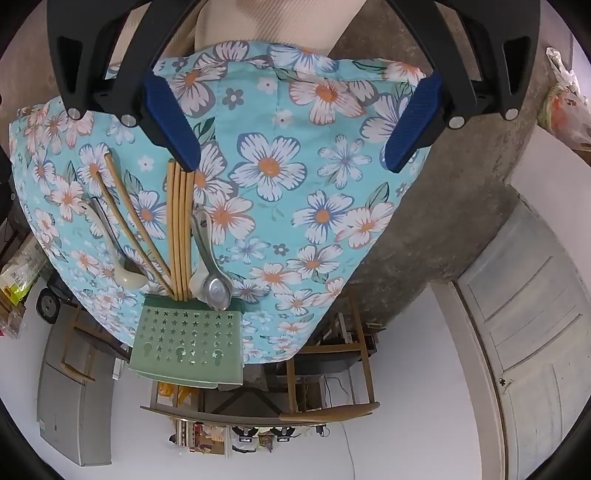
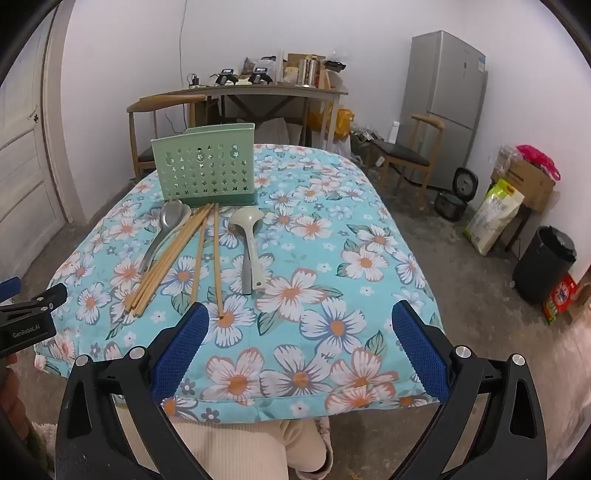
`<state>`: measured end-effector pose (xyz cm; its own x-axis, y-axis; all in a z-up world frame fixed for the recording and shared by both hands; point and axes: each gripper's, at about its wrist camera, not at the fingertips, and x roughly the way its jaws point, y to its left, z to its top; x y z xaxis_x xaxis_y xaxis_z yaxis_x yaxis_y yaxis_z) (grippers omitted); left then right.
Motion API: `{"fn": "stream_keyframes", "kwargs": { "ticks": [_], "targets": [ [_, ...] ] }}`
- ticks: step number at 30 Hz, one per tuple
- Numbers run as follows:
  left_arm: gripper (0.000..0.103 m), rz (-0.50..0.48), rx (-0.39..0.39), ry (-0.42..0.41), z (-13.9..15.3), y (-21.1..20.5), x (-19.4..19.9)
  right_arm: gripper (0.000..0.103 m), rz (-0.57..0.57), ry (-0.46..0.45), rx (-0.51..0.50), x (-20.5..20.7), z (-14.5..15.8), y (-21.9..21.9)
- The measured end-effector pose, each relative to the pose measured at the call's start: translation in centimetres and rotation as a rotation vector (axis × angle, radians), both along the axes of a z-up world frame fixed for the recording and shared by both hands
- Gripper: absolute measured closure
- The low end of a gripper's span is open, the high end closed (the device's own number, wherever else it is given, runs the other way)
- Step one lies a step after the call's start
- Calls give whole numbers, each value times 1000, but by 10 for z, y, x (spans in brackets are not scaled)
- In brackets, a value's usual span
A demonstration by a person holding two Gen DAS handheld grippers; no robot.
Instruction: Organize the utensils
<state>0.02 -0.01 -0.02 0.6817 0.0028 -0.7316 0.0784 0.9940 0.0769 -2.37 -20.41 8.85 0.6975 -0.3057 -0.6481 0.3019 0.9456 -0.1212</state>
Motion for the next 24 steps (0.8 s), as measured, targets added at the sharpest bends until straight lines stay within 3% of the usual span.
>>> {"fn": "stream_keyframes", "kwargs": {
  "ticks": [24],
  "targets": [
    [5,-1,-1,14,-8,1,2,8,4,4,3,3,-1,1]
  ]
}}
